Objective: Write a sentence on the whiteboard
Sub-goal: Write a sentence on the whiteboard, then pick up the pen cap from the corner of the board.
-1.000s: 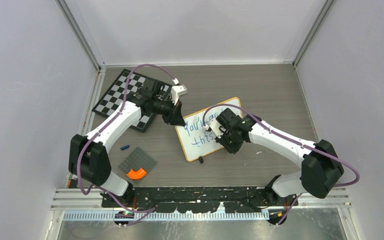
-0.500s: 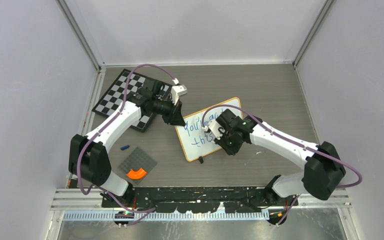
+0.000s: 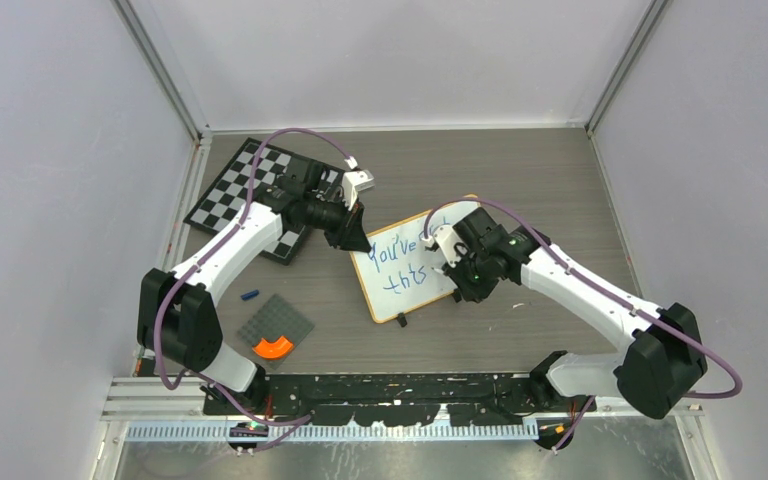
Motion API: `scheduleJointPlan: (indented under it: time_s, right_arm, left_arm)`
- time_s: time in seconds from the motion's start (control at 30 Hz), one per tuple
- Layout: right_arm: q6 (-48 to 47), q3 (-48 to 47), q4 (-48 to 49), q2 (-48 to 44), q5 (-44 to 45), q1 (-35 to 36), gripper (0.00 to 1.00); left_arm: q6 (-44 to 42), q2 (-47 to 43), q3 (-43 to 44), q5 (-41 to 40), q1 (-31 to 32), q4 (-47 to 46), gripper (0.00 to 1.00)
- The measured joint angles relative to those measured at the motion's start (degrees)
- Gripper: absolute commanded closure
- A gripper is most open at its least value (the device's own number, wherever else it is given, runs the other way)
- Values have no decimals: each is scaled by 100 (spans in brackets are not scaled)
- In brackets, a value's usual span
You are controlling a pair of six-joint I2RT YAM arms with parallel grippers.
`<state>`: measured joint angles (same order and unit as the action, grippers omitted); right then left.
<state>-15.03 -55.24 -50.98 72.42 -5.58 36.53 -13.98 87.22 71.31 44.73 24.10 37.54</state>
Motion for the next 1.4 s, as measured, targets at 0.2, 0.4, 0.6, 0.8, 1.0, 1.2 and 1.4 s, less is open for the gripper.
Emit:
scheduleJointPlan:
  time_s: [0.2, 0.4, 0.6, 0.8, 1.0, 1.2, 1.4]
  right_arm:
    - [20, 0, 24, 192, 24, 0, 100]
    - [17, 39, 105, 463, 98, 0, 100]
    - [11, 87, 120, 608, 186, 0, 100]
    - [-11, 94, 90, 713, 205, 0, 100]
    - [-22, 92, 15, 535, 11, 0, 100]
    - [-116, -223, -291, -142, -481, 0, 100]
    - [-98, -577, -448, -284, -903, 0, 100]
  left_arm:
    - [2, -2, -26, 13, -2, -44, 100]
    - [2, -2, -42, 31, -9, -66, 100]
    - [2, -4, -57, 35, -17, -90, 100]
    - [4, -7, -61, 35, -24, -98, 100]
    - [28, -13, -59, 28, -17, -90, 75]
    - [20, -13, -35, -507, -7, 48, 45]
    - [153, -116, 258, -839, -52, 269, 32]
